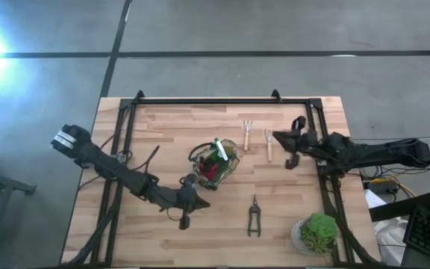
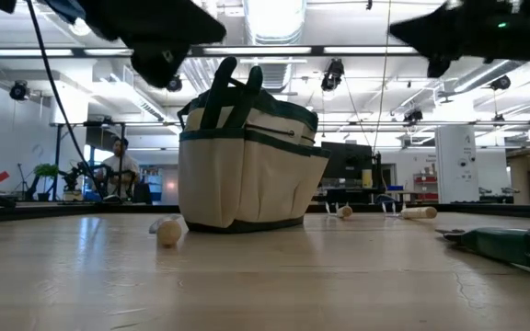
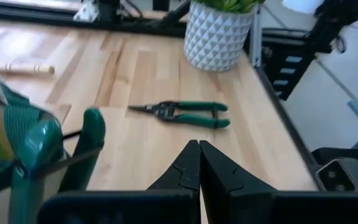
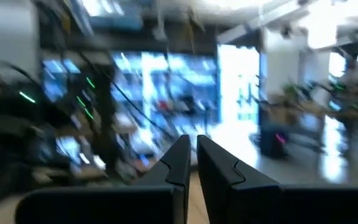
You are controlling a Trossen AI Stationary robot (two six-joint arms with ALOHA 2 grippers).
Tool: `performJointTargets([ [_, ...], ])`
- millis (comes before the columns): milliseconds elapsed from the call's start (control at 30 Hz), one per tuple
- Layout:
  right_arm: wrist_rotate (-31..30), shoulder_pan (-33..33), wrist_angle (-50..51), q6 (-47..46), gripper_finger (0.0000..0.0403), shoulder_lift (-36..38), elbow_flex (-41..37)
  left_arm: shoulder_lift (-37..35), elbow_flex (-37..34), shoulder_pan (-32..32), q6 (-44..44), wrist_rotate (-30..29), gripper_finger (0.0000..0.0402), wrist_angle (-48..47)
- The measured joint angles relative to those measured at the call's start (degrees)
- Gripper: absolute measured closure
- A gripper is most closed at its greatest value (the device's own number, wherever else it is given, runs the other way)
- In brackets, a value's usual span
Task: Pick & Place Garden tools in Gardening bag
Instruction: Adjust the white gardening bag
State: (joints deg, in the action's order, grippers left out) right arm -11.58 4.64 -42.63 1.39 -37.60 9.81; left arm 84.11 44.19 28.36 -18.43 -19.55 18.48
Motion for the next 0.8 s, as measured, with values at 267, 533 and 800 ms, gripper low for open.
performJointTargets([
  [267, 2.2, 6.7, 20.8, -1.4, 0.0395, -15.6, 14.6, 8.4, 4.1, 0.0, -0.6, -0.1, 0.0399, 1.2],
  [533, 23.0, 18.1, 21.4, -3.0, 0.0395, -31.2, 25.6, 11.9, 9.4, 0.6, 1.4, -3.5, 0.0399, -1.6],
  [800, 28.2, 20.4, 37.3, 1.3, 0.0395, -46.2, 42.6, 12.2, 9.6, 0.7, -3.0, -5.9, 0.0399, -3.8],
])
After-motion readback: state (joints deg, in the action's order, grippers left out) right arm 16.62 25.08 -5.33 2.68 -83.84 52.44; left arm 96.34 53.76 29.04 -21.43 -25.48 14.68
